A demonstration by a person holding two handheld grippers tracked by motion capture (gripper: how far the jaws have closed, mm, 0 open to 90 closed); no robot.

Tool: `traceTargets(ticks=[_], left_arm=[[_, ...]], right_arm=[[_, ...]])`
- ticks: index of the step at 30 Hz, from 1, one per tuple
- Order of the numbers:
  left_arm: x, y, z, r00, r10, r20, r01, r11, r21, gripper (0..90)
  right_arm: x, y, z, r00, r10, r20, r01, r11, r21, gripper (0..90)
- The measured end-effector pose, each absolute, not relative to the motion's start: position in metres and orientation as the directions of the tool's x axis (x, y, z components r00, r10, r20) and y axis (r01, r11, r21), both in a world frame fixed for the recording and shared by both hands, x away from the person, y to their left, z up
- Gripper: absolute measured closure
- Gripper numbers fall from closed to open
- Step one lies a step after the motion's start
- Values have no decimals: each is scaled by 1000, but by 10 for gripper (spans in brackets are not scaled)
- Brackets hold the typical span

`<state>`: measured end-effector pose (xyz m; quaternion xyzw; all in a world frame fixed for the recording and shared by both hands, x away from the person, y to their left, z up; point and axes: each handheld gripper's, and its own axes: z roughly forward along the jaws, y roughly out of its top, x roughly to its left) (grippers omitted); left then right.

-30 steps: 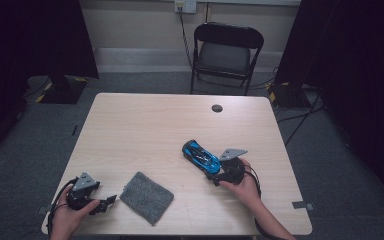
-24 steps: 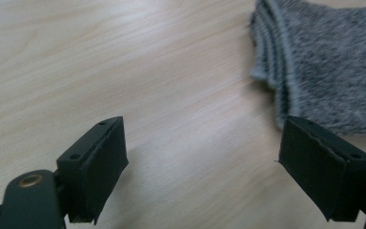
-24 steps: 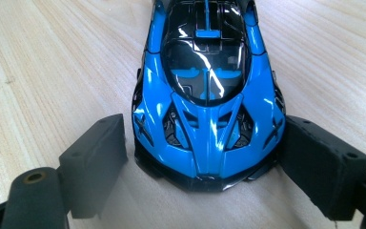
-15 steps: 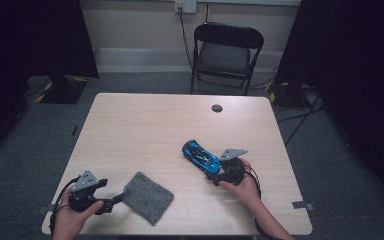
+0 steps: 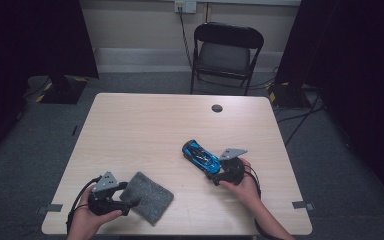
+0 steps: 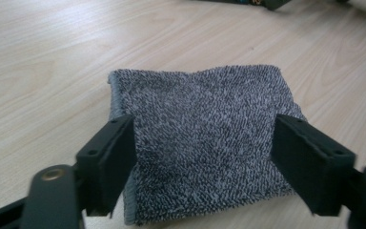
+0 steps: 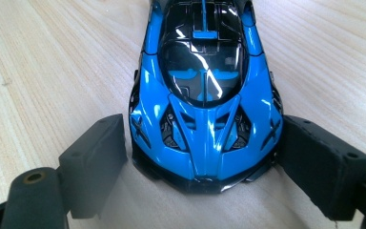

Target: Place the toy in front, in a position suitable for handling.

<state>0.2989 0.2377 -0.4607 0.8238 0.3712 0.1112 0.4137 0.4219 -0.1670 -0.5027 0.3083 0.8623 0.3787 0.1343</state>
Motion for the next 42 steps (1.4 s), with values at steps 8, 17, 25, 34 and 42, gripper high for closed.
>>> traceTargets(ticks=[8,17,25,34,42], left_arm=[[297,231,-465,715,693,-94,517,-434,738,322],[296,229,-472,717,694,-71,513,-456,727,385],[297,228,-476,706,706,-55,521,-466,716,355],[299,225,-482,703,710,-42,528,-482,699,342],[300,223,-487,693,720,-44,541,-479,692,339]], right_arm=[[422,-167,-503,-772,636,2,431,521,737,165],[424,-166,-503,-771,637,2,432,520,737,164],[425,-166,-503,-769,639,0,433,520,736,166],[426,-166,-503,-768,641,0,433,518,737,172],[426,-166,-503,-768,641,0,433,519,737,172]])
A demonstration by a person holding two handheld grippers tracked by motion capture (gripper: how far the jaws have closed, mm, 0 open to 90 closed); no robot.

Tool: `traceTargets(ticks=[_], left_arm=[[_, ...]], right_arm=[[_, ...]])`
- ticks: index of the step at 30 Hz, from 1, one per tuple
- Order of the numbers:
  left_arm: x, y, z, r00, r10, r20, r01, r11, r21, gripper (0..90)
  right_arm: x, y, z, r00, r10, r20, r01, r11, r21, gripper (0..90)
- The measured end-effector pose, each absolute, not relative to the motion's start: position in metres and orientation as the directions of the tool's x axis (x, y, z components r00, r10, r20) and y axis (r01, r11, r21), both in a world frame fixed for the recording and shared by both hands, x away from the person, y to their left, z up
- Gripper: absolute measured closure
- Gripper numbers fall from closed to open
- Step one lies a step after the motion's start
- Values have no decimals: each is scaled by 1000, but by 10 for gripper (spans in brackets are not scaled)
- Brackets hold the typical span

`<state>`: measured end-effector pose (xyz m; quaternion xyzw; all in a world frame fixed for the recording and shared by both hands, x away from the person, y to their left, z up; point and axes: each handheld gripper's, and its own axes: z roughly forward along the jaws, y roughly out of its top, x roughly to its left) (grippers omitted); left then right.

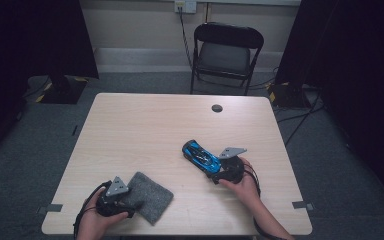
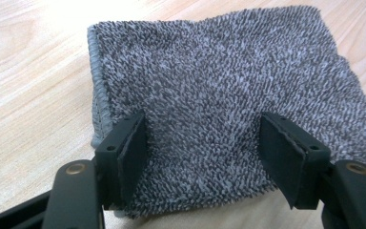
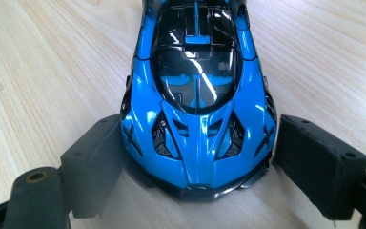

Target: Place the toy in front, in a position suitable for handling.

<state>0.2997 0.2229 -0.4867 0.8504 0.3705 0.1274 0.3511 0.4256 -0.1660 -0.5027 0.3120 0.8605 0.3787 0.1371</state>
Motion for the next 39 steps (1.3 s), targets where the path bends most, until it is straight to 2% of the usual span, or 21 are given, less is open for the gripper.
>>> traceTargets(ticks=[4,7,10,11,14,16,22,31,39], left_arm=[[300,218,-486,709,705,-5,525,-524,671,367],[301,216,-485,706,707,-29,548,-520,656,420],[302,217,-484,707,703,-69,565,-504,654,575],[302,218,-484,707,703,-77,568,-499,654,575],[302,217,-483,668,732,-134,621,-448,643,683],[303,218,-482,647,743,-168,649,-421,634,703],[305,219,-474,608,759,-233,680,-347,645,735],[309,224,-458,573,776,-262,656,-242,715,747],[317,219,-453,566,774,-283,655,-214,725,745]], right_arm=[[426,-166,-503,-767,642,0,433,518,738,173],[425,-166,-503,-767,642,-1,433,518,738,175],[425,-166,-503,-767,642,-2,432,518,738,175],[425,-166,-503,-767,642,-2,432,518,738,175],[425,-166,-503,-768,640,1,432,517,739,190],[425,-166,-502,-775,632,0,423,519,743,224],[425,-166,-502,-777,630,1,421,518,744,229],[425,-166,-502,-778,629,3,421,517,746,234],[425,-166,-502,-778,629,2,420,517,745,237]])
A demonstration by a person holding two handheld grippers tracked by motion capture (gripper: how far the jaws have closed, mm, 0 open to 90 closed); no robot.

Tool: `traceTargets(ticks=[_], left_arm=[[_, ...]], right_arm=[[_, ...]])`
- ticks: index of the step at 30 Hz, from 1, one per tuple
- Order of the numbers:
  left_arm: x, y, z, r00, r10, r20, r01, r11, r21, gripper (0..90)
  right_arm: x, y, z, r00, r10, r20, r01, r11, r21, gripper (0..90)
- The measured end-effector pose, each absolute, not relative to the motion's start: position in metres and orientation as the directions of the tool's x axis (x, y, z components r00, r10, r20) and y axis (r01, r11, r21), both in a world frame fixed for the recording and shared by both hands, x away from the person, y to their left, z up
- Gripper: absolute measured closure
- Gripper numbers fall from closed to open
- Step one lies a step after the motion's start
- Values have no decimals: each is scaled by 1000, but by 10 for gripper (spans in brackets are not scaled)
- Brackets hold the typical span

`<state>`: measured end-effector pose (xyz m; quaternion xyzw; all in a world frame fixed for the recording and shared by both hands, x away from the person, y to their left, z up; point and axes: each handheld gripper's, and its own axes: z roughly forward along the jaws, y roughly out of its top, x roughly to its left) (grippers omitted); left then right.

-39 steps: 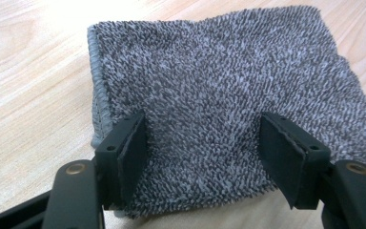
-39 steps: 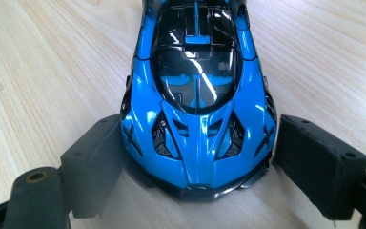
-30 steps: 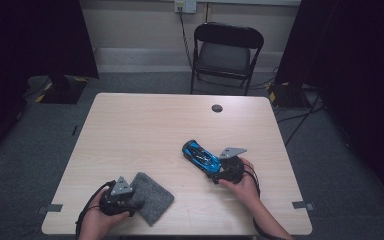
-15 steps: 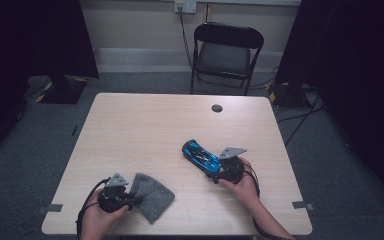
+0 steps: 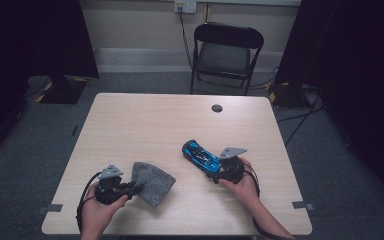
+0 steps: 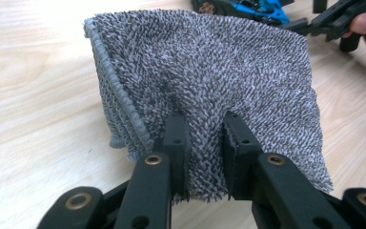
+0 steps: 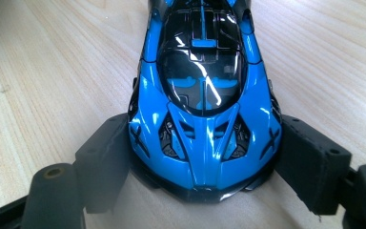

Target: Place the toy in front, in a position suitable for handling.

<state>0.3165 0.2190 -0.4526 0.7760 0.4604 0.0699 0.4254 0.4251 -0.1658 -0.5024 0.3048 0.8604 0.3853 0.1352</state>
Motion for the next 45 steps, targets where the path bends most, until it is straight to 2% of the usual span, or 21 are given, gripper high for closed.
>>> traceTargets(ticks=[8,15,29,41,45], left_arm=[[338,196,-446,566,775,-282,649,-208,732,744],[359,171,-437,613,748,-254,619,-256,743,744],[392,121,-438,631,719,-291,622,-245,743,744],[411,98,-439,641,721,-263,624,-290,726,744],[417,83,-441,659,721,-216,613,-347,710,744]], right_arm=[[425,-166,-502,-777,629,1,419,517,746,237],[425,-166,-502,-778,628,0,418,518,746,237],[425,-166,-502,-777,629,2,421,517,745,236],[425,-166,-502,-778,628,0,418,519,746,236],[425,-166,-502,-778,628,0,418,519,746,236]])
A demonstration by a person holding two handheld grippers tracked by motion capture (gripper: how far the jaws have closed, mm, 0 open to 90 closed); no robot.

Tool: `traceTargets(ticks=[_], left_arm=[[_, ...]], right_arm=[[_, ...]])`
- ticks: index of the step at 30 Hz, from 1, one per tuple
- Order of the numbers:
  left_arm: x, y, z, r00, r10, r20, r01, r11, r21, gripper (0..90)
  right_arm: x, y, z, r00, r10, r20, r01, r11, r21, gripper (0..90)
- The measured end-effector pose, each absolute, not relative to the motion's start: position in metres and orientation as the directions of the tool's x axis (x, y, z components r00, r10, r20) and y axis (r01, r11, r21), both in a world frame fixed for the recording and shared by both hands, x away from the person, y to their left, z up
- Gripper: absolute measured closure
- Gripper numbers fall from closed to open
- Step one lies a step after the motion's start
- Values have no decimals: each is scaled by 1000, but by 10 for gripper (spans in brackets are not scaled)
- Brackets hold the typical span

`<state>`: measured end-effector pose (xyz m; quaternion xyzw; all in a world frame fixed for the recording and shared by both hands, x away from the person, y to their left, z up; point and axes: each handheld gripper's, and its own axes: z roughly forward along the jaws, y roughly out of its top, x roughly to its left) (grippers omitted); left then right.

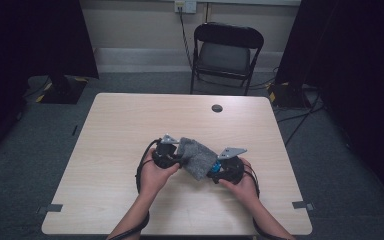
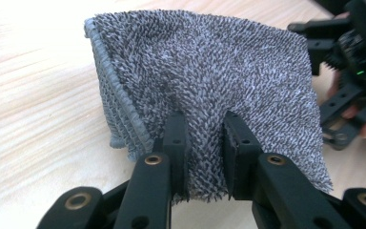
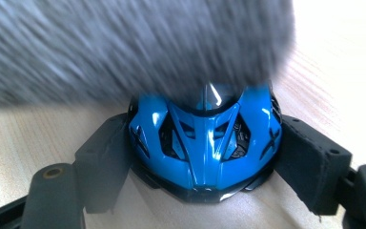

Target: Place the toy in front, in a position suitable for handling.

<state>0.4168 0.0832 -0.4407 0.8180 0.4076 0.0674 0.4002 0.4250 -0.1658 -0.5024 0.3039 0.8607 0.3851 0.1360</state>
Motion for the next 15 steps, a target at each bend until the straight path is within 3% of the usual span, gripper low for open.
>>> traceTargets(ticks=[15], left_arm=[[429,44,-445,675,733,-89,597,-471,649,739]], right_arm=[[425,-166,-502,-777,629,2,421,517,745,236]])
